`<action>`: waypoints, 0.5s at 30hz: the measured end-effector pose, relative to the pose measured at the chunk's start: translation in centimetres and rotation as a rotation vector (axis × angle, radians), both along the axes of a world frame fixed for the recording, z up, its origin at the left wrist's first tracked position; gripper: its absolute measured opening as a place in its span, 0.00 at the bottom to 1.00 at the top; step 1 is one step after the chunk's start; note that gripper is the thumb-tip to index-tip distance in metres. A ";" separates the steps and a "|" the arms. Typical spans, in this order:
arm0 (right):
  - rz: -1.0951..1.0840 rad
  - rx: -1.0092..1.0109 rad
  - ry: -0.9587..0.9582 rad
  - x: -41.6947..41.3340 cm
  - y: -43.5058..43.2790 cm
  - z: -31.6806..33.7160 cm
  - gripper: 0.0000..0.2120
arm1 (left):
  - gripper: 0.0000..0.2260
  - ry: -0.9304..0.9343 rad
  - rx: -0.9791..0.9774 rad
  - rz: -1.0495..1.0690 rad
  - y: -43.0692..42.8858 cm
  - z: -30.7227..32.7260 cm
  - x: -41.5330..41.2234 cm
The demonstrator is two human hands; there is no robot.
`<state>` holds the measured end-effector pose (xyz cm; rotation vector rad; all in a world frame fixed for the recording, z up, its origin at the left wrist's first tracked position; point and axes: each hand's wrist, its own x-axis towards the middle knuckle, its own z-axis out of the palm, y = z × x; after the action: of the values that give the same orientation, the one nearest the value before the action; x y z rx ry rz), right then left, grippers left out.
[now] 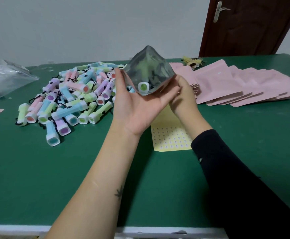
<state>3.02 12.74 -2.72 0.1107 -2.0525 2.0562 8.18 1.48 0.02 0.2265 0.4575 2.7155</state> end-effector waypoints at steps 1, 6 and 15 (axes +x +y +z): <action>0.043 -0.106 -0.028 -0.1 -0.1 0.2 0.09 | 0.43 0.017 -0.009 -0.024 0.1 0.1 0.1; 0.064 -0.300 -0.061 0.0 1.0 0.2 0.14 | 0.50 0.081 -0.204 -0.107 0.0 -0.1 0.2; -0.053 0.036 0.006 -0.6 3.3 0.0 0.15 | 0.19 0.187 -1.226 0.796 -3.0 -1.8 -1.8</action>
<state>2.46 16.04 -2.73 0.0676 -2.0663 1.9863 6.39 -1.48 -1.76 -0.0798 2.5118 2.4405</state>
